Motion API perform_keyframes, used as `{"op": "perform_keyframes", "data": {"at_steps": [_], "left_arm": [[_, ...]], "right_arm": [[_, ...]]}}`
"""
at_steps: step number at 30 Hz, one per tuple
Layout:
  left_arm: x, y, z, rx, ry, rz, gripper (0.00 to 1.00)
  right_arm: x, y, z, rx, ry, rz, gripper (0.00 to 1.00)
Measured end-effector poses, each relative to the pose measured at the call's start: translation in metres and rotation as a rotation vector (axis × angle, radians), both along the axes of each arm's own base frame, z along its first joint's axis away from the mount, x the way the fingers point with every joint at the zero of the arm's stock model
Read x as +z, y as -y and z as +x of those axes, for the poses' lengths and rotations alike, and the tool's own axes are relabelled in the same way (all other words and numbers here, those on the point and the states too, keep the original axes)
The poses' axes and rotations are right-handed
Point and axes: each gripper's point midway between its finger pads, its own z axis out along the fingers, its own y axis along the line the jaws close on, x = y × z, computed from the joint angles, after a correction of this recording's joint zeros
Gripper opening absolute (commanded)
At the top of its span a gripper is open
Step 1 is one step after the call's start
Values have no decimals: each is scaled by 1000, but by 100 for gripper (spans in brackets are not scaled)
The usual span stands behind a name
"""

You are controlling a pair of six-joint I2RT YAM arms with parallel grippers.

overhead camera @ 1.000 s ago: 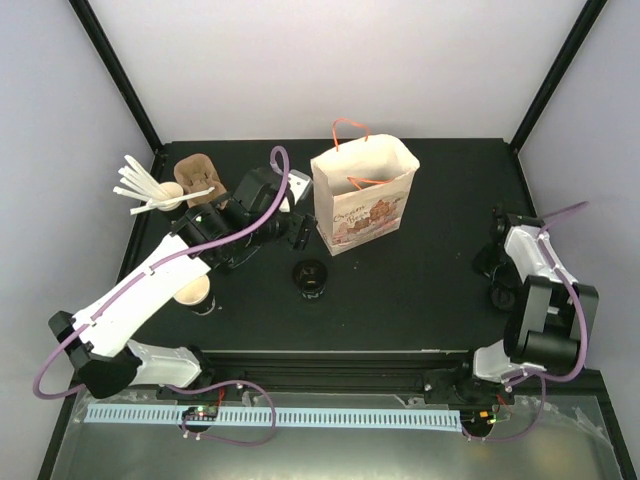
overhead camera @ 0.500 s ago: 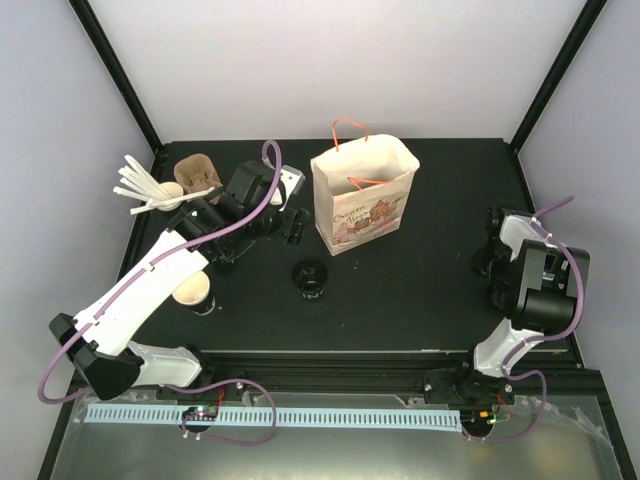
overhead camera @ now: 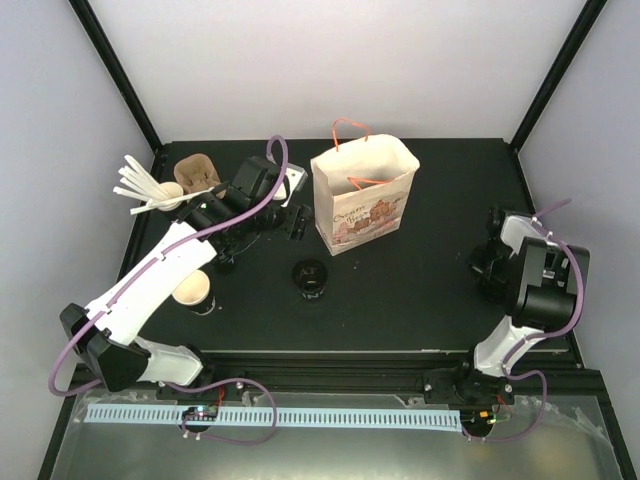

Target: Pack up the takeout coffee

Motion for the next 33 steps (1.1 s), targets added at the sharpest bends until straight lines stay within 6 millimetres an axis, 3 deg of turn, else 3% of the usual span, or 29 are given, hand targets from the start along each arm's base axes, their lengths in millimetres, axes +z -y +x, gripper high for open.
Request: {"op": "perform_keyframes", "data": {"at_steps": [4,8,11,14,17,19,25,33], "left_arm": [[-1,-2,2,4,-3,-1,77],[-2,-3,3,8,-8,-4,78],[-2,-3,4,7,-12,-6,78],[-5,0,6,2,-21,-11,77],[-8,3,8,-5,-32,-18,77],[-10,5,8,-15,-43,-24,77],[-10,14,5,-61,-77,-78,78],[13,37,4,-190,-150,-361,78]], "right_arm": [[14,-23,8,32,98,119,18],[46,-62,25,72,286,327,16],[73,-104,34,118,434,529,16],[102,-157,38,208,549,739,15],[130,-205,43,311,614,911,3],[143,-225,45,361,635,971,10],[174,-249,53,427,725,1096,13],[221,-288,25,597,772,1228,14]]}}
